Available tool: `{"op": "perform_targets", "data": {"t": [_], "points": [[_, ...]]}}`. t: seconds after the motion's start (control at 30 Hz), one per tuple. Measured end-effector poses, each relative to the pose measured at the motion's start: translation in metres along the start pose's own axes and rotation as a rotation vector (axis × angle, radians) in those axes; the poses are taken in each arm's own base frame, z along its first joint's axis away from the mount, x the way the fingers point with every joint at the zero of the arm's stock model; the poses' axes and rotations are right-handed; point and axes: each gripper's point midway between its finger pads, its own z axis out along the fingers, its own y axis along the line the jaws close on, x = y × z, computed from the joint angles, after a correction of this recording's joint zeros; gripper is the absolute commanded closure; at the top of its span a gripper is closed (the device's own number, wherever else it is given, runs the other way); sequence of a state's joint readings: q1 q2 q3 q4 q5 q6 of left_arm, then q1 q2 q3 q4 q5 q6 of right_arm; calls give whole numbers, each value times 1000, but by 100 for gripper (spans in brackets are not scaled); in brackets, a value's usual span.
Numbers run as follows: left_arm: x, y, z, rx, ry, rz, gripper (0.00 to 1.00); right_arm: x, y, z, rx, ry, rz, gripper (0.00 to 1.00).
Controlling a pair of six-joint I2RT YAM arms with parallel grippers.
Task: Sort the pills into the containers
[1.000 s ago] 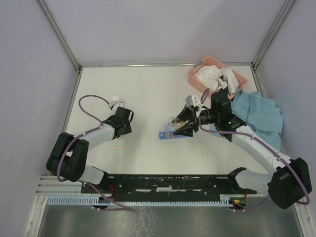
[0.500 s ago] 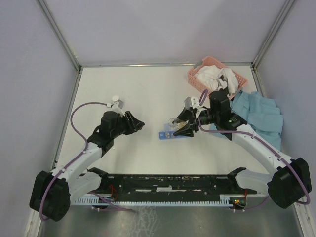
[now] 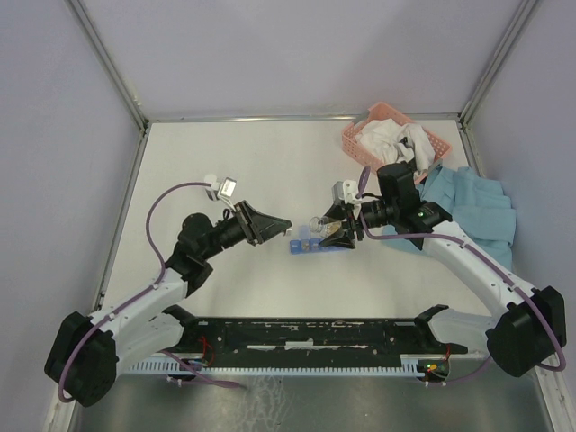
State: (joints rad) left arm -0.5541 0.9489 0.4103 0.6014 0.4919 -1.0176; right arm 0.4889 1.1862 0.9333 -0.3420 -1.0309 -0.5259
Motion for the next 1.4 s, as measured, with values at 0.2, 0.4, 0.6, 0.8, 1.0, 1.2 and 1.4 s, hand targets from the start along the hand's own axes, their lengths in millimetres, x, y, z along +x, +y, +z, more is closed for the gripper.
{"op": "perform_targets", "data": {"t": [0.2, 0.4, 0.6, 0.8, 1.0, 1.2, 1.4], "points": [[4, -40, 15, 76, 11, 18, 64, 7, -5, -1, 33, 33, 11, 84], [0, -50, 30, 57, -5, 16, 64, 11, -9, -2, 63, 57, 12, 84], [2, -36, 37, -34, -1, 27, 64, 10, -11, -2, 78, 75, 6, 85], [4, -28, 38, -92, 4, 39, 64, 9, -11, -1, 83, 85, -10, 85], [6, -26, 39, -106, 12, 42, 64, 9, -9, 2, 78, 92, -20, 85], [9, -23, 41, -118, 18, 40, 64, 10, -8, 3, 77, 102, -22, 86], [9, -24, 41, -114, 18, 40, 64, 11, -6, 5, 77, 110, -23, 86]]}}
